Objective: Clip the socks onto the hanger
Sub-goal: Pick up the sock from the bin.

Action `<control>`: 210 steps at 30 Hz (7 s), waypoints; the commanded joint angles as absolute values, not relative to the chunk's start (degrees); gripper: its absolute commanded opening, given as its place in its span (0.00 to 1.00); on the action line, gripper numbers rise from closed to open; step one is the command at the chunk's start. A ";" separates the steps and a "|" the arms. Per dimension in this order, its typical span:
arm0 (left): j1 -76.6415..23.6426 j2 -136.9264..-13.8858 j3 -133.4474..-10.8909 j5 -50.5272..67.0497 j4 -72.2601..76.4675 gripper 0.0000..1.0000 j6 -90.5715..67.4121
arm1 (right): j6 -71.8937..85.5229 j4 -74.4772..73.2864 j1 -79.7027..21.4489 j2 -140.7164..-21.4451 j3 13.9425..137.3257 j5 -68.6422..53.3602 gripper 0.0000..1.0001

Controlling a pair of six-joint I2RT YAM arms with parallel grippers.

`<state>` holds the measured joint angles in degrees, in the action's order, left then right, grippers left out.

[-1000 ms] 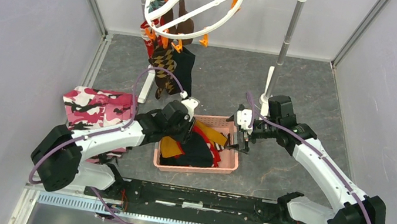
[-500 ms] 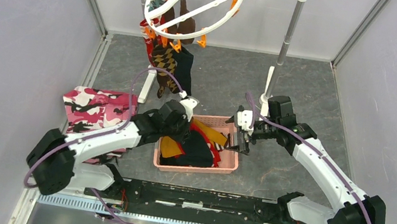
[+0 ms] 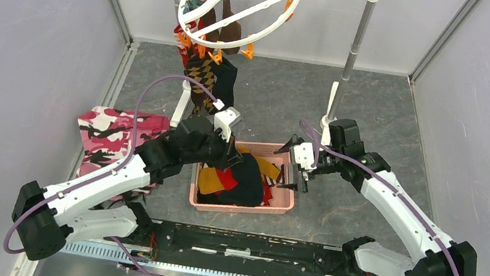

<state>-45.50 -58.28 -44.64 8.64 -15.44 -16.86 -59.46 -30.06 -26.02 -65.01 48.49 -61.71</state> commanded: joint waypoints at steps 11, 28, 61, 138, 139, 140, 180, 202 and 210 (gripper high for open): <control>-45.55 -55.67 -51.39 13.61 -0.83 0.02 -18.38 | -27.03 -4.23 -33.44 -72.02 43.40 -56.25 0.88; -45.53 -51.36 -46.23 7.44 6.36 0.12 -19.05 | -38.05 -18.00 -31.96 -68.30 50.34 -63.05 0.00; -45.53 -58.73 -13.76 30.86 52.65 0.83 -17.33 | -48.30 -26.45 -24.77 -62.40 51.15 -79.71 0.00; -45.35 -59.45 -20.04 16.12 41.51 0.02 -88.78 | -55.63 -17.75 -35.80 -56.88 43.74 -49.61 0.70; -45.35 -59.54 -20.00 16.21 41.89 0.02 -88.97 | -55.57 -17.34 -36.10 -56.86 43.48 -48.87 0.70; -45.35 -59.58 -19.96 16.25 42.23 0.02 -89.17 | -55.55 -17.00 -36.41 -56.87 43.34 -48.28 0.70; -42.76 -38.33 -5.62 25.74 51.93 1.00 -16.43 | -55.98 -30.50 -30.57 -65.57 51.77 -63.79 0.00; -46.24 -58.69 -14.06 33.84 60.81 0.79 2.64 | -58.05 -32.22 -30.54 -66.36 51.59 -66.18 0.00; -47.02 -61.17 -14.93 34.16 61.89 0.53 0.97 | -58.14 -32.34 -30.57 -66.19 51.58 -66.22 0.01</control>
